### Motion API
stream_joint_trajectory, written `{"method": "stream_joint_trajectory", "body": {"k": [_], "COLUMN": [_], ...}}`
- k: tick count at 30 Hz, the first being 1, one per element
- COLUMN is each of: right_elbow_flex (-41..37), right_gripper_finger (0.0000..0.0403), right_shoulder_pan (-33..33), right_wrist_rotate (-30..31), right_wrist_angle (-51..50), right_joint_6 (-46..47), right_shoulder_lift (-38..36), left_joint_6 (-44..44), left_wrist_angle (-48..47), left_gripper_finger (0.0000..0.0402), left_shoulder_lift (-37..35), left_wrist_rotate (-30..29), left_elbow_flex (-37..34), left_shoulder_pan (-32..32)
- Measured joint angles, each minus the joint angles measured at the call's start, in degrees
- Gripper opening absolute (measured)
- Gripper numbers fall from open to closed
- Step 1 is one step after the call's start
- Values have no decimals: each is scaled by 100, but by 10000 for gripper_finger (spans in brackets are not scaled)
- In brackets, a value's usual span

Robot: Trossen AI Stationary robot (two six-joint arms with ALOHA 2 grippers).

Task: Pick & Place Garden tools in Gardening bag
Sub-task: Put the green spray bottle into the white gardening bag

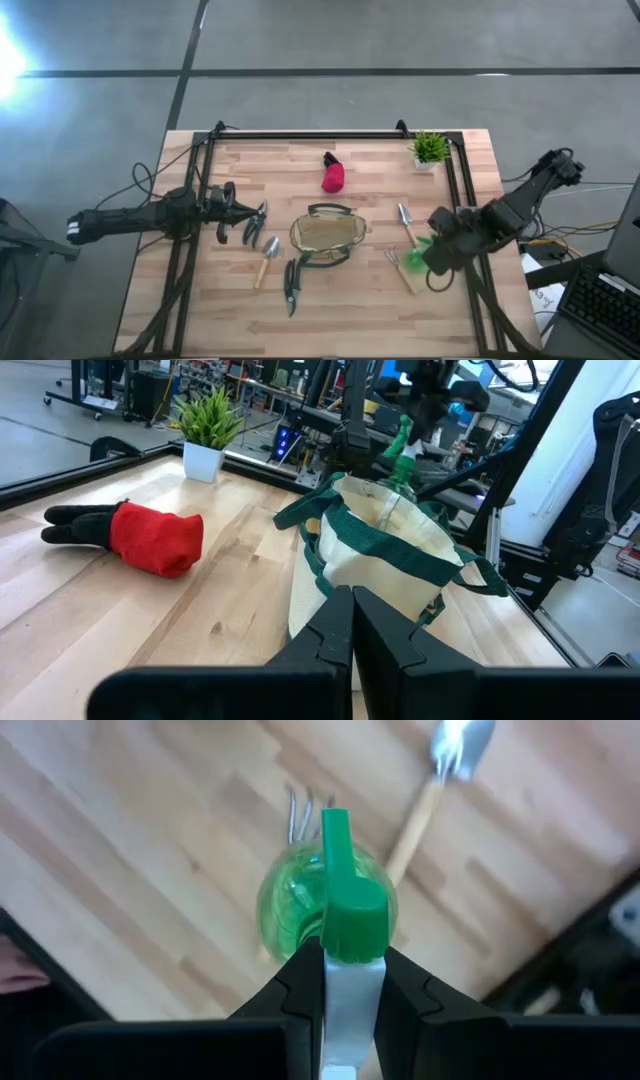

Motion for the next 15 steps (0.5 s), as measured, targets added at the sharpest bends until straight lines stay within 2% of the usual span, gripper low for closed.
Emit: {"method": "stream_joint_trajectory", "body": {"k": [4,10,15], "right_elbow_flex": [1,278,744], "right_gripper_finger": [45,45,44], "right_shoulder_pan": [-491,-1224,-1556], "right_wrist_rotate": [302,505,510], "right_wrist_angle": [470,1641,1675], "right_joint_6": [-916,-2849,-3698], "right_shoulder_lift": [-89,-98,-18], "left_joint_6": [0,0,0], "left_wrist_angle": [0,0,0], "left_gripper_finger": [10,10,10], "left_shoulder_lift": [-1,-2,-2], "left_wrist_rotate": [0,-1,0], "left_elbow_flex": [0,0,0], "left_shoulder_pan": [0,1,0]}}
